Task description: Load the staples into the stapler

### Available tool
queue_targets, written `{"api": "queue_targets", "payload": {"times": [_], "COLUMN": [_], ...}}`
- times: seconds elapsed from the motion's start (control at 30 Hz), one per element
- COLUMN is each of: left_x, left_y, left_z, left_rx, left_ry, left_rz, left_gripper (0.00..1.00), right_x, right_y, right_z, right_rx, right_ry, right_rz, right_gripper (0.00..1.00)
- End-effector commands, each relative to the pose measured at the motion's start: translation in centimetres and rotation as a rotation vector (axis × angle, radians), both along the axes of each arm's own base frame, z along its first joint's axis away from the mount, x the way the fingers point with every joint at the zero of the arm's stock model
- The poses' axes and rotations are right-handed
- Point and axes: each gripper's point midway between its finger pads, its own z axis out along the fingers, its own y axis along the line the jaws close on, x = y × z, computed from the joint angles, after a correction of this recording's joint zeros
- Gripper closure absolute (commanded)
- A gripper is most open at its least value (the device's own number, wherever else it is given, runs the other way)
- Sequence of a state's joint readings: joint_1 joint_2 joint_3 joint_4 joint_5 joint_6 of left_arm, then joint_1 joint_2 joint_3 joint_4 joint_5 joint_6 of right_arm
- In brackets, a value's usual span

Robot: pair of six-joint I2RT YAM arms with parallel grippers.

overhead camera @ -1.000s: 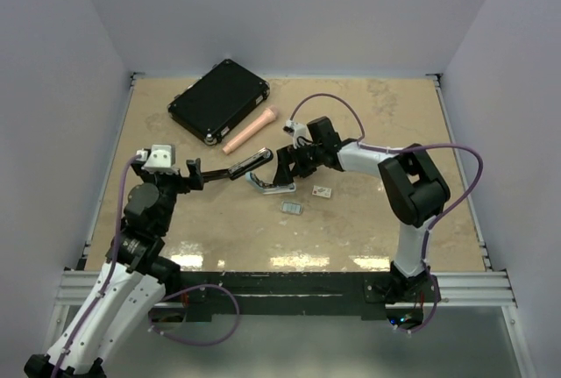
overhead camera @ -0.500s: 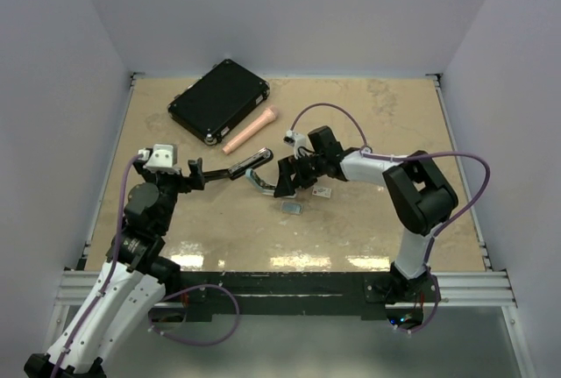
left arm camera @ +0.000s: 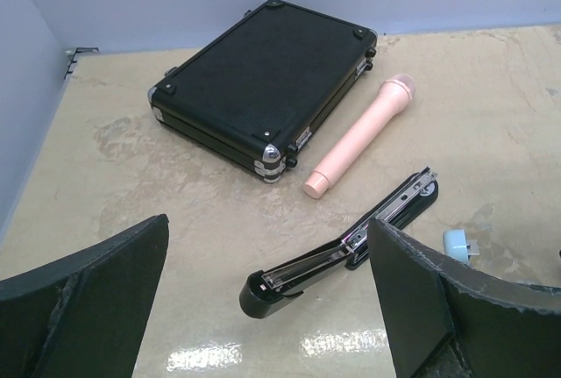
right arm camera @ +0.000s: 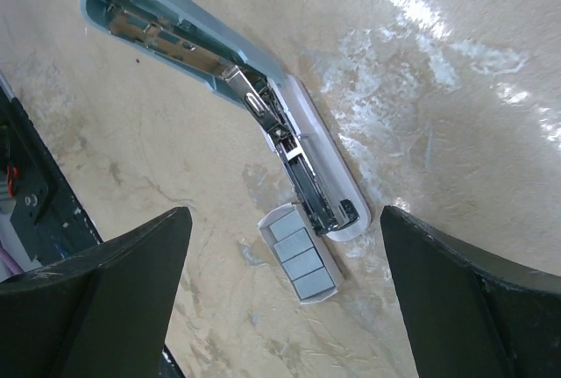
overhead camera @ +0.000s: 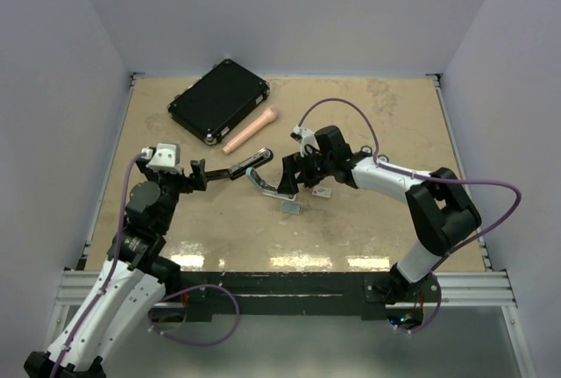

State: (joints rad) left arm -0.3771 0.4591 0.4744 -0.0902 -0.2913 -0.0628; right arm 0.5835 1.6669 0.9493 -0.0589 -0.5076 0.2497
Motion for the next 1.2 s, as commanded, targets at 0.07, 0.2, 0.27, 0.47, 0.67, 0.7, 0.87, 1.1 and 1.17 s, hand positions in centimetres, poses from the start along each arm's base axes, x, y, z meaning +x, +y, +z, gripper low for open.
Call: {"api": "queue_targets", "payload": {"times": [0.07, 0.2, 0.27, 0.47, 0.67, 0.7, 0.87, 1.1, 1.17], "left_x": [0.4, 0.5, 0.4, 0.4, 0.3, 0.2, 0.0, -0.3, -0.4], "left_y": [-0.5, -0.6, -0.6, -0.8, -0.9, -1.0, -1.0, -0.9, -0.9], "left_z": [1.1, 1.1, 1.0, 1.1, 1.4, 1.4, 1.8, 2.3, 2.4], "left_rx": [-0.006, -0.006, -0.006, -0.011, -0.022, -0.022, -0.032, -0.042, -0.042], "left_ry": [-0.04, -0.039, -0.039, -0.043, -0.052, -0.053, -0.072, -0.09, -0.093], "left_rz": [-0.021, -0.027, -0.028, -0.039, -0.048, -0.049, -0.055, -0.055, -0.057], "left_gripper": [0.0, 0.0, 0.0, 0.01, 0.01, 0.01, 0.01, 0.0, 0.0], "right_x": [-0.3, -1.6, -2.1, -4.0, -6.7, -7.2, -11.1, -10.3, -9.3], "right_y": [-1.0, -1.1, -1.2, -1.0, -0.2, 0.1, 3.4, 5.1, 4.5], "right_z": [-0.3, -1.3, -1.8, -2.7, -3.0, -2.8, -1.2, 1.5, 3.0], "right_rx": [-0.035, -0.047, -0.054, -0.06, -0.057, -0.046, 0.024, -0.009, -0.051], "right_ry": [-0.014, 0.013, 0.027, 0.057, 0.093, 0.105, 0.123, 0.018, -0.02], "right_rz": [-0.047, -0.032, -0.027, -0.02, 0.005, 0.001, 0.078, 0.039, 0.001], "right_gripper": [0.05, 0.05, 0.05, 0.05, 0.05, 0.05, 0.05, 0.05, 0.05]}}
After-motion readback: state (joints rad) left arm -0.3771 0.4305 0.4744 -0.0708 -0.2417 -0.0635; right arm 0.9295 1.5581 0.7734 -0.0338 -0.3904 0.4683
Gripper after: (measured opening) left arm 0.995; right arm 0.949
